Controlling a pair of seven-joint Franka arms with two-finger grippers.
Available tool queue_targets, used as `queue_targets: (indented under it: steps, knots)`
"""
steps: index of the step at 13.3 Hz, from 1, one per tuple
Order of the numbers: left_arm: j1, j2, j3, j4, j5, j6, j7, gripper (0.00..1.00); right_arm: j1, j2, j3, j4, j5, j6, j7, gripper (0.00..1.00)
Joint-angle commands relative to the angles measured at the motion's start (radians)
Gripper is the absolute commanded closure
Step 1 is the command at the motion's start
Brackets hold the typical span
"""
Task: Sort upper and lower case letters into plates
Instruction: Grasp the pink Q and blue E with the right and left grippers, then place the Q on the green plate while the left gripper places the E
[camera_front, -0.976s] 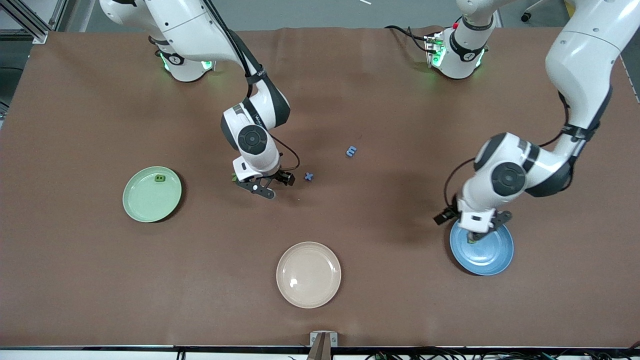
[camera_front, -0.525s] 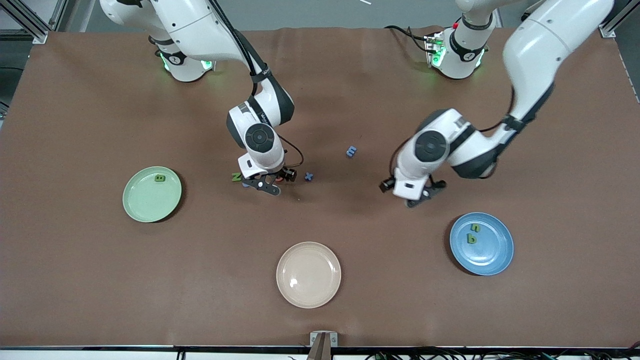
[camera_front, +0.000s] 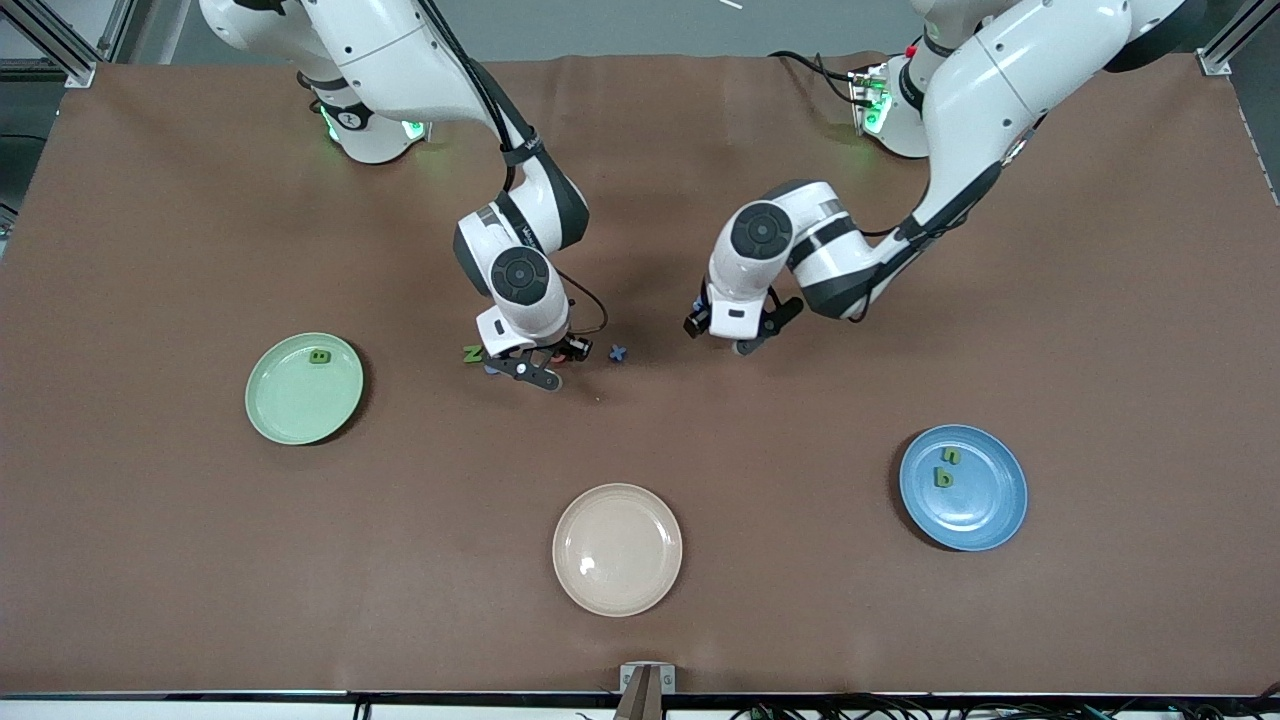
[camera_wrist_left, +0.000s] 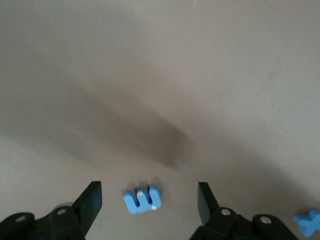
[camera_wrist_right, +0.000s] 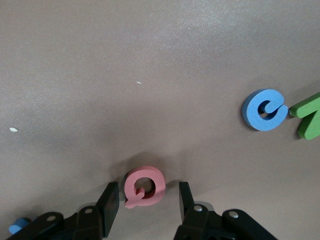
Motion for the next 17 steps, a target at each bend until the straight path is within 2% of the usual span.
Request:
queue_targets:
  steps: [1,3,5,12,15,17]
  knots:
    - [-0.035,0.005,0.02,-0.017,0.058,0.026,-0.123,0.17,0.024,0.0,-0.01,-0.01,0.022,0.011,0.008,0.48]
    - [-0.044,0.018,0.021,-0.023,0.059,0.043,-0.169,0.19,0.027,0.009,-0.01,-0.01,0.022,0.018,0.008,0.56]
    - [-0.058,0.031,0.031,-0.023,0.06,0.057,-0.215,0.21,0.027,0.012,-0.011,-0.01,0.022,0.026,0.007,0.59]
    - [-0.112,0.049,0.081,-0.023,0.06,0.079,-0.333,0.36,0.018,0.0,-0.014,-0.01,0.018,0.011,-0.004,0.77]
    - [-0.127,0.049,0.089,-0.025,0.06,0.079,-0.336,0.56,-0.002,-0.078,-0.037,-0.022,-0.002,-0.082,-0.03,0.79]
    - [-0.127,0.048,0.1,-0.028,0.06,0.08,-0.336,0.58,-0.04,-0.181,-0.077,-0.057,-0.008,-0.17,-0.18,0.79]
